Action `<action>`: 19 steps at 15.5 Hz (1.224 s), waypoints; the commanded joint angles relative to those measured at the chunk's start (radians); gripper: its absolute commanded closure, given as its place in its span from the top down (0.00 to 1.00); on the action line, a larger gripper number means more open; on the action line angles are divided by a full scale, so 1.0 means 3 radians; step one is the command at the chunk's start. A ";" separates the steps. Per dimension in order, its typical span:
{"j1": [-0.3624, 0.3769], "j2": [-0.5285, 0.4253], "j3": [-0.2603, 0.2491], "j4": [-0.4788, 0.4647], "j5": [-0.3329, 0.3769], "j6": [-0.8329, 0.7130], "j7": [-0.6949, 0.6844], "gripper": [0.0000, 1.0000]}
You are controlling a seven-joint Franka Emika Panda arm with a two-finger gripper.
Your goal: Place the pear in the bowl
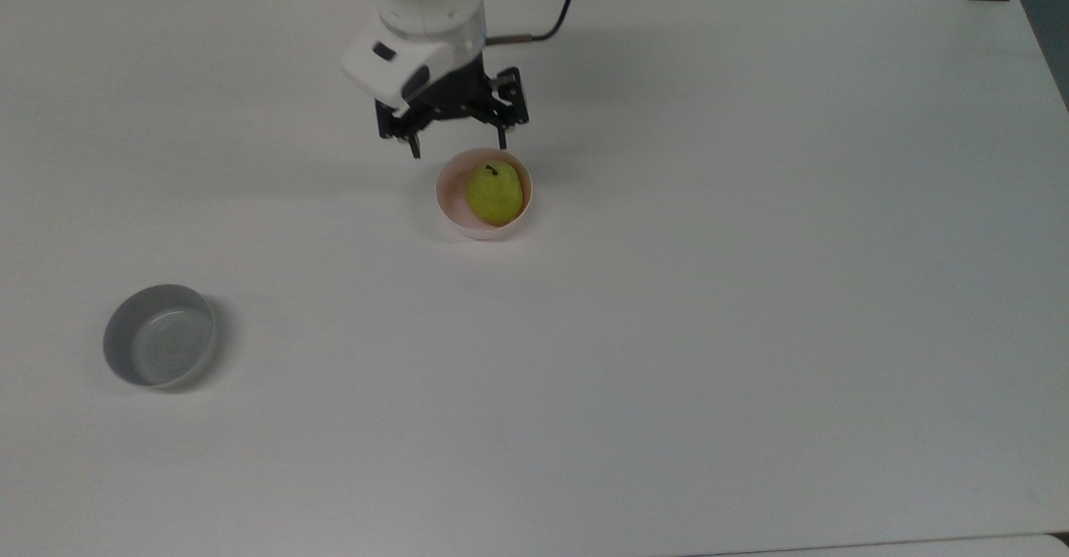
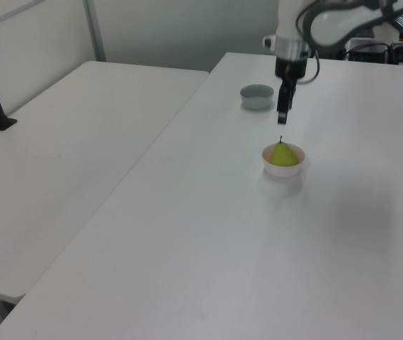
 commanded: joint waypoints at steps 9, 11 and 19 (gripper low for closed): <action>-0.0570 -0.0400 -0.0002 0.0869 -0.0014 -0.1366 -0.0028 1.00; -0.0590 -0.0406 -0.0003 0.0859 -0.0095 -0.1356 -0.0293 1.00; -0.0611 -0.0380 -0.0028 0.0859 -0.0101 -0.1100 -0.0198 1.00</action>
